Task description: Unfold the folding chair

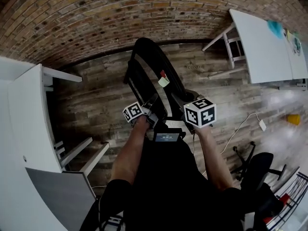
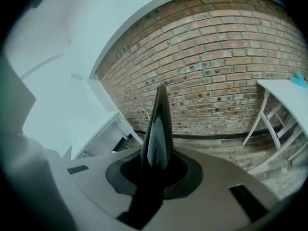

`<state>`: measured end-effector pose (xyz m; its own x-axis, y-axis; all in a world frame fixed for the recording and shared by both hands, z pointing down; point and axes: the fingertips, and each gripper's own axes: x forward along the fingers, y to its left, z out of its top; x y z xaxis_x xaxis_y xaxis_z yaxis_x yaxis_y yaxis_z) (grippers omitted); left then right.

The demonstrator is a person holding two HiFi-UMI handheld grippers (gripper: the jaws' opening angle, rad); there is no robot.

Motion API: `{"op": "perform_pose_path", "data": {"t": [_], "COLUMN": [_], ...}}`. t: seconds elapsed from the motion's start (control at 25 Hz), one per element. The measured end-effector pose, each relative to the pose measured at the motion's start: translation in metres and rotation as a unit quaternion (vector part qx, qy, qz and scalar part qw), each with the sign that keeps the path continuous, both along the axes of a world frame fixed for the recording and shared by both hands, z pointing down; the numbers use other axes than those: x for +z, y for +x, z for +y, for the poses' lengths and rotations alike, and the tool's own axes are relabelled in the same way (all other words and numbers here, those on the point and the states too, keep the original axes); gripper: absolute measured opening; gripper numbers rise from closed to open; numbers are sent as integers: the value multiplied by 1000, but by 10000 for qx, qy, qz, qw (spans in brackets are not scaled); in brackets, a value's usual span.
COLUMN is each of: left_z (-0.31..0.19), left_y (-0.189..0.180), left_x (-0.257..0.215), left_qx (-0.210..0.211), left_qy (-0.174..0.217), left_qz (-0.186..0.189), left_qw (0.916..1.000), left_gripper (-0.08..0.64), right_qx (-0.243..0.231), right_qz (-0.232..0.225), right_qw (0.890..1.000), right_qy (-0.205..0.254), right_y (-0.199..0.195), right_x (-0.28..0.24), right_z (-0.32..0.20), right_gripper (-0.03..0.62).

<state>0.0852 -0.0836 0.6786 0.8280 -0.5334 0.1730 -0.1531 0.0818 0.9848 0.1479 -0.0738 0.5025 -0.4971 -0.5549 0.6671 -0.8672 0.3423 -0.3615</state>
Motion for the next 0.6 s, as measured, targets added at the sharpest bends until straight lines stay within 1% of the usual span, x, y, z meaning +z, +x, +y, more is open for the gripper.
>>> {"op": "perform_pose_path", "data": {"t": [0.2,0.36,0.6], "left_z": [35,58,92], "left_y": [-8,-18,-14], "left_x": [-1,-4,-5], "left_qx": [376,480,705], "left_qy": [42,62,58], "left_qz": [71,142,122], "left_qw": [9993,9987,9974], "left_gripper": [51,51,51], "right_qx": [417,665,969], "right_qz": [87,168,277], "right_qw": [9991,9976,9949], "right_qy": [48,83,66], "right_y": [-12,-25,-26], "right_x": [-4,-8,-9], "right_z": [41,69,109], "right_gripper": [69,69,71]}}
